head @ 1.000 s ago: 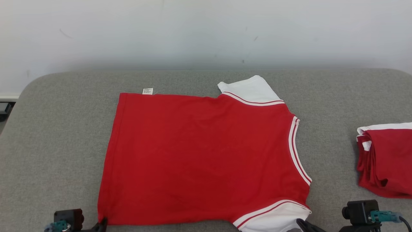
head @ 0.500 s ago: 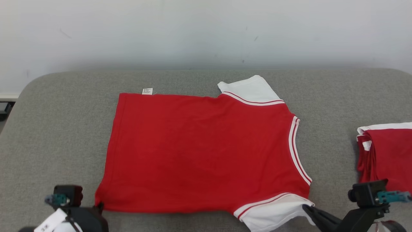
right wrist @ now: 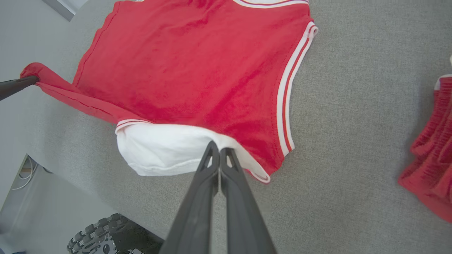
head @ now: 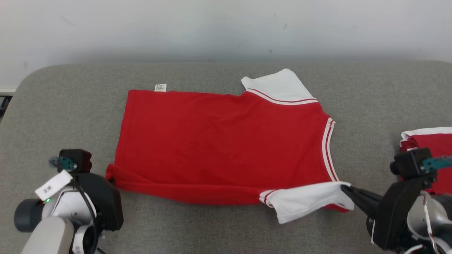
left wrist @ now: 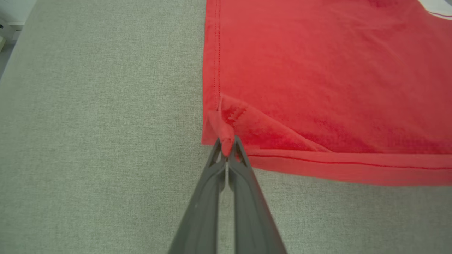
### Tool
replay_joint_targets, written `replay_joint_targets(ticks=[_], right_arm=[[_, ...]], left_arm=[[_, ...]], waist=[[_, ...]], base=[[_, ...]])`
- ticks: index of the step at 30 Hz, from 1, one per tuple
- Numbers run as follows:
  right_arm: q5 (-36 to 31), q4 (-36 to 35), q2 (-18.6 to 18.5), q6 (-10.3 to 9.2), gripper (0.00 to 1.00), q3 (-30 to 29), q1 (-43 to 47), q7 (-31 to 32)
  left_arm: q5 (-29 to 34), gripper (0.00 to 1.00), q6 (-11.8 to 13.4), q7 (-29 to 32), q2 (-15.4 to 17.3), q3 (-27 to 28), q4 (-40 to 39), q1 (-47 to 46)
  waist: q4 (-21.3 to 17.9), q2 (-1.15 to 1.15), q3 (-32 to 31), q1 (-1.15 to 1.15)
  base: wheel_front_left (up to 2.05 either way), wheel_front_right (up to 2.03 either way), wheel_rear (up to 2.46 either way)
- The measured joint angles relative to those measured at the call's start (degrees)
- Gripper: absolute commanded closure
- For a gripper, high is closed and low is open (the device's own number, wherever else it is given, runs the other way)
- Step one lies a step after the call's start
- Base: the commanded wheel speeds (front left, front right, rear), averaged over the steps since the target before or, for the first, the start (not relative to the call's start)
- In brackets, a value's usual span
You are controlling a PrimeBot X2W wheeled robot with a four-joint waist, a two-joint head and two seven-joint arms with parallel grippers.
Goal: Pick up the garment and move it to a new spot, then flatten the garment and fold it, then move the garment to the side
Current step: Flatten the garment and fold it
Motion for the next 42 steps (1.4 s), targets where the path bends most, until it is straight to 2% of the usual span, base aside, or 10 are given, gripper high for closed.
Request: replay_joint_targets(ticks=[9, 15, 23, 31, 33, 34, 41, 42], right_arm=[[0.7, 5.8, -0.7, 0.05, 1.00, 0.8, -9.5, 3.3], [-0.3, 10.6, -0.6, -0.01, 1.00, 1.8, -15.4, 3.3], [-1.2, 16.7, 1.1, 0.32, 1.00, 4.3, -20.2, 3.1], [-1.6, 21.3, 3.3, 0.45, 1.00, 4.5, -23.9, 0.1], [-1.7, 22.6, 3.6, 0.45, 1.00, 4.4, -24.9, -0.7], [-1.7, 22.9, 3.7, 0.45, 1.00, 4.4, -25.2, -1.0], [-1.7, 26.6, 5.2, 0.42, 1.00, 3.7, -27.1, -4.0], [-1.7, 26.9, 5.3, 0.44, 0.86, 3.5, -27.5, -4.8]], left_arm=[[-0.1, 1.00, 0.4, 3.7, -1.8, 0.2, 6.2, -6.5], [0.0, 1.00, 0.4, 5.1, -3.1, 0.3, 10.0, -9.6], [0.9, 1.00, 0.4, 5.5, -3.8, 0.1, 14.7, -14.7], [1.5, 1.00, 0.5, 4.6, -4.9, -0.4, 18.3, -16.3], [1.7, 0.53, 0.5, 3.9, -4.9, -0.4, 19.2, -16.7], [2.1, 0.00, 0.5, 3.3, -4.9, -0.4, 19.3, -17.1], [3.3, 0.00, 0.5, -0.1, -5.3, -0.5, 21.1, -19.0], [3.6, 0.00, 0.5, -0.6, -5.3, -0.6, 21.4, -19.1]], waist=[[0.0, 0.00, 2.3, 0.00], [-0.1, 0.00, 3.7, 0.00], [-0.4, 0.00, 5.6, 0.00], [-0.5, 0.00, 6.4, 0.00], [-0.5, 0.00, 6.5, 0.00], [-0.5, 0.00, 6.5, 0.00], [0.0, 0.00, 6.5, 0.00], [0.1, 0.00, 6.5, 0.00]], base=[[0.00, 0.00, 0.00], [0.00, 0.00, 0.00], [0.00, 0.00, 0.00], [0.00, 0.00, 0.00], [0.00, 0.00, 0.00], [0.00, 0.00, 0.00], [0.00, 0.00, 0.00], [0.00, 0.00, 0.00]])
